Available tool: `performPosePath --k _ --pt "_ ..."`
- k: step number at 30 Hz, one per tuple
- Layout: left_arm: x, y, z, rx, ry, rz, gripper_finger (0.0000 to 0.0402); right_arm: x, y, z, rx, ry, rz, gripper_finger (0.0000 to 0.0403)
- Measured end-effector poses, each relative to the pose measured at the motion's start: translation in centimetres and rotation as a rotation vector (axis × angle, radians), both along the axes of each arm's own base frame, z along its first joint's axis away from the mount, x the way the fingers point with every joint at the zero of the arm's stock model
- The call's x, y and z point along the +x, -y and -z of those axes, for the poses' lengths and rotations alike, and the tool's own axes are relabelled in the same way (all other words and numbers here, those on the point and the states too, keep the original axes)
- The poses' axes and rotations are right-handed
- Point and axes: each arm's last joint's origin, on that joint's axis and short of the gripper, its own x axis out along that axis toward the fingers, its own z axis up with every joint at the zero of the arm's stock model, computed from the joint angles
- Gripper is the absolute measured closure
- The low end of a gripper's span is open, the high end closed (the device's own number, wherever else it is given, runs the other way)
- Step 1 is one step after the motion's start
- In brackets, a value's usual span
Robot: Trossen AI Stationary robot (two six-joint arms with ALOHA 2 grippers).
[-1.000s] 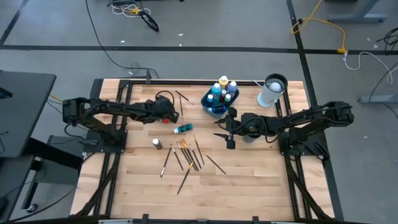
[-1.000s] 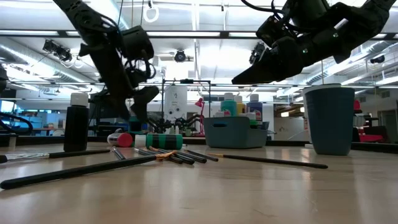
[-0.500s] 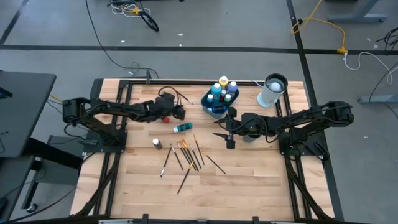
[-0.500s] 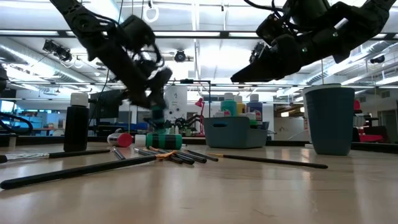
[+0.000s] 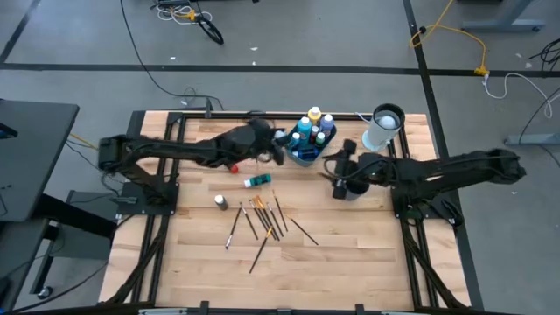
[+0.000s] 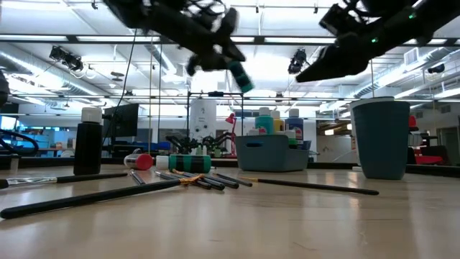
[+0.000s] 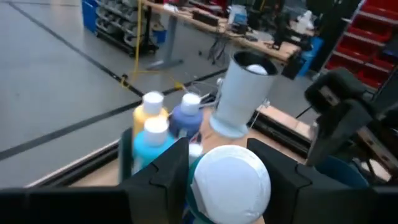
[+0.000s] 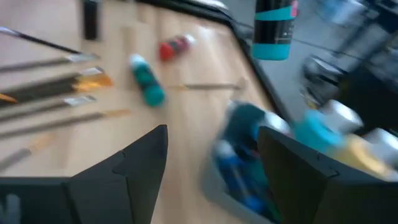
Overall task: Pick & Place Paint Supplies
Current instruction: Put the light blue paint bottle into the blue bin
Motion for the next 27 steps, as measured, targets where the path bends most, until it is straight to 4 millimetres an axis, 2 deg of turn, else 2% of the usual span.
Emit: performPosePath --k 4,8,13,17,27 --pt "3.0 -1.4 2.5 -0.012 -0.105 -0.003 0.0250 -1.3 0.4 -0.9 -0.004 0.021 0.052 0.0153" --pt "4.7 -2.7 5.6 -0.093 -0.171 -0.046 0.0250 -1.4 0.6 -1.3 -0.004 0.053 0.057 0.0153" --pt "4.4 -3.8 7.6 -0.148 -0.247 -0.097 0.0249 -1.4 0.6 -1.1 -0.004 0.028 0.047 0.0153" --pt "4.3 -4.5 8.2 -0.158 -0.278 -0.113 0.0248 -1.4 0.6 -1.0 0.003 0.022 0.034 0.0153" --pt "5.1 -6.0 11.3 -0.152 -0.314 -0.050 0.0246 -1.4 0.6 -1.0 0.009 0.024 0.035 0.0153"
